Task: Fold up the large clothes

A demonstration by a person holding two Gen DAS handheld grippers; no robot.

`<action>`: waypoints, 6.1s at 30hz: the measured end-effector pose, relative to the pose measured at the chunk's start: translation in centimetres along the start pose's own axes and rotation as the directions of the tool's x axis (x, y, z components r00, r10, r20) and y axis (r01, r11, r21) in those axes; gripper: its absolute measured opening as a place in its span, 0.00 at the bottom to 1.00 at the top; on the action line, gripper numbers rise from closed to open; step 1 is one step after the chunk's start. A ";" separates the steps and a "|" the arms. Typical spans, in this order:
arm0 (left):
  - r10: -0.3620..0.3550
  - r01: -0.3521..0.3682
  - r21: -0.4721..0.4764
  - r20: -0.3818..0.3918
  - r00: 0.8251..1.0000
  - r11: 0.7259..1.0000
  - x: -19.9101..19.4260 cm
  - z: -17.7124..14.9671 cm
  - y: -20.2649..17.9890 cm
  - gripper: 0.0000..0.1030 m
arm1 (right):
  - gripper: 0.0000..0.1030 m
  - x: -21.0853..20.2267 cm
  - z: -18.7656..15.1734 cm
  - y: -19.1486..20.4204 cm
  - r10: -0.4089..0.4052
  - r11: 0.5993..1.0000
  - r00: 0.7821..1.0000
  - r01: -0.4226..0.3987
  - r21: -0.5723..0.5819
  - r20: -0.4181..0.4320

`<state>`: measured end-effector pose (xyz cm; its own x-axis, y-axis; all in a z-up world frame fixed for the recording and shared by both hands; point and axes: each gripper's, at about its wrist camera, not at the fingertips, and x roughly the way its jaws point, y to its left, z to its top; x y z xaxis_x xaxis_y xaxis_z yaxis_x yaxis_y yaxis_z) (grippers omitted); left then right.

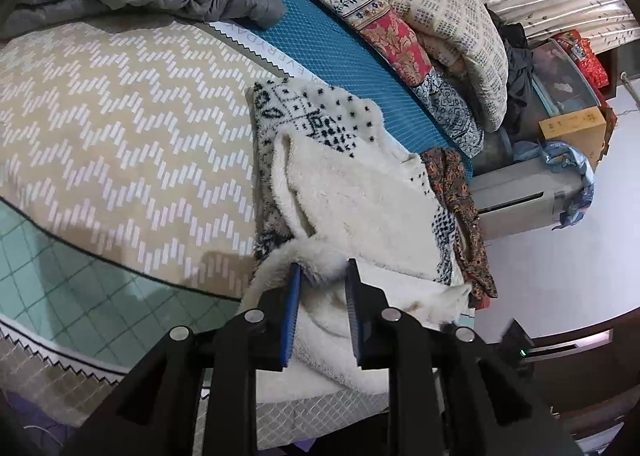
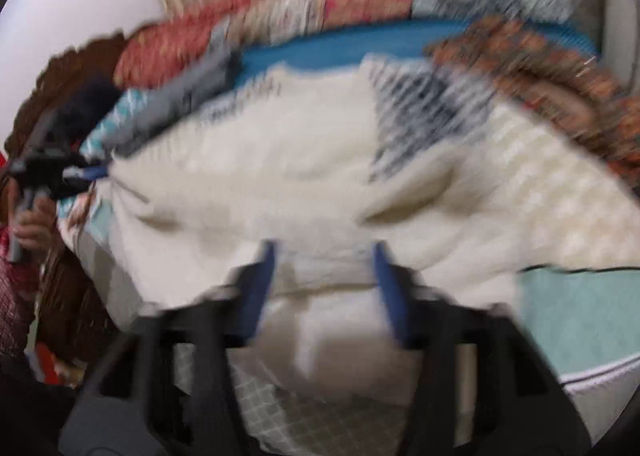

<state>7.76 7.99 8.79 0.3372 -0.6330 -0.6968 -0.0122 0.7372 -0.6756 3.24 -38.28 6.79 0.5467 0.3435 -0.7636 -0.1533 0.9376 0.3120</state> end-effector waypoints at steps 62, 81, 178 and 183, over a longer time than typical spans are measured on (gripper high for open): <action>0.282 -0.289 0.154 0.060 0.957 0.945 -1.8 -6.3 2.6 0.14 | 0.45 -8.6 -8.9 -8.4 -0.017 0.932 0.978 -0.059 0.357 0.206; 0.263 -0.247 0.197 -0.059 0.963 0.949 0.2 -8.8 2.2 0.53 | 0.00 -13.7 -12.9 -9.9 -0.137 0.918 0.979 0.069 0.390 0.150; -0.025 -0.037 0.701 0.078 0.997 0.712 -5.9 -15.7 -9.6 0.47 | 0.47 -10.2 -10.2 9.4 -0.049 0.993 0.966 0.074 -0.088 0.254; 0.037 -0.146 0.645 0.180 0.983 0.750 -3.2 -11.3 -10.1 0.47 | 0.47 -12.9 -6.1 8.8 -0.149 0.980 0.905 0.188 -0.059 0.399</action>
<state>-3.80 -0.08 15.15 0.5006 -0.5524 -0.6665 0.5483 0.7981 -0.2497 -10.17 -34.14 15.92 0.8461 0.1493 -0.5118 -0.0961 0.9870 0.1290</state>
